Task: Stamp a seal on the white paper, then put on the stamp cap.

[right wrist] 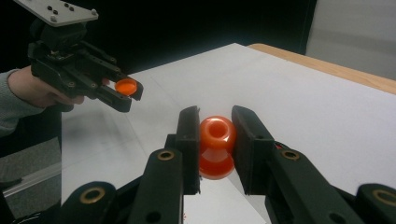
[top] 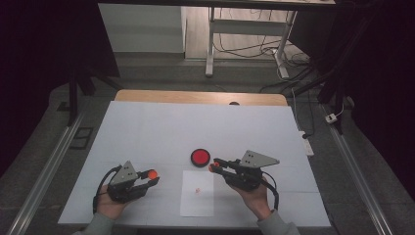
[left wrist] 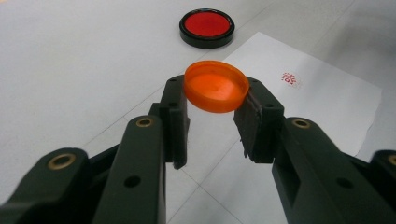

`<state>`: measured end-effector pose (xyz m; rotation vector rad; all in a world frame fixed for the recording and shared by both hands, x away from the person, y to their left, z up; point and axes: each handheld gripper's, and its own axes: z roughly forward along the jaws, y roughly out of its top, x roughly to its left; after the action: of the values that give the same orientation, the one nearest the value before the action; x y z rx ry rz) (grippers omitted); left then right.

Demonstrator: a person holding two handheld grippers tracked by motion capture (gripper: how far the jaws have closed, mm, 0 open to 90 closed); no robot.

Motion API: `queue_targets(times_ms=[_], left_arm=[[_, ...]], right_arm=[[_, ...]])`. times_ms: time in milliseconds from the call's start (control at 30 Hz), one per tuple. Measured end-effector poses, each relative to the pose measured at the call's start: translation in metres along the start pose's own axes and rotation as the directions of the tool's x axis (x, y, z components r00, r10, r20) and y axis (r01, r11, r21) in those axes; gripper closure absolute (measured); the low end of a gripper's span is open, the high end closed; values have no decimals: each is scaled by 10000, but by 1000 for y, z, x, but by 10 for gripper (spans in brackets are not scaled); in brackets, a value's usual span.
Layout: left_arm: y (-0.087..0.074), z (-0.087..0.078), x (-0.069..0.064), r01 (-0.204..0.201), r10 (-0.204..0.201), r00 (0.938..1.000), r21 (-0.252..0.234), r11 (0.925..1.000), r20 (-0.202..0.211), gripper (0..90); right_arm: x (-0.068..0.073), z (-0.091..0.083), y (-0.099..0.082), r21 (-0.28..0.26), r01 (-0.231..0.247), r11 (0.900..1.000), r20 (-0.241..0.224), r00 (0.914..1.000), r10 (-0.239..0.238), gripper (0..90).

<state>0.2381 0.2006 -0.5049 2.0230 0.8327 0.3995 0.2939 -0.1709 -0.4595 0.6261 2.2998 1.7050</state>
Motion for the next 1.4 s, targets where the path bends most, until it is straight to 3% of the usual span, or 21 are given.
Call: queue_targets(times_ms=[767, 1400], left_arm=[[3, 1, -2, -43, 44, 10000, -85, 10000, 61, 647], [16, 13, -13, -488, 489, 9980, -54, 9988, 393, 647]], right_arm=[[0, 0, 0, 5, 31, 10000, 7, 10000, -31, 734], [2, 4, -1, 101, 55, 9999, -97, 9999, -54, 734]])
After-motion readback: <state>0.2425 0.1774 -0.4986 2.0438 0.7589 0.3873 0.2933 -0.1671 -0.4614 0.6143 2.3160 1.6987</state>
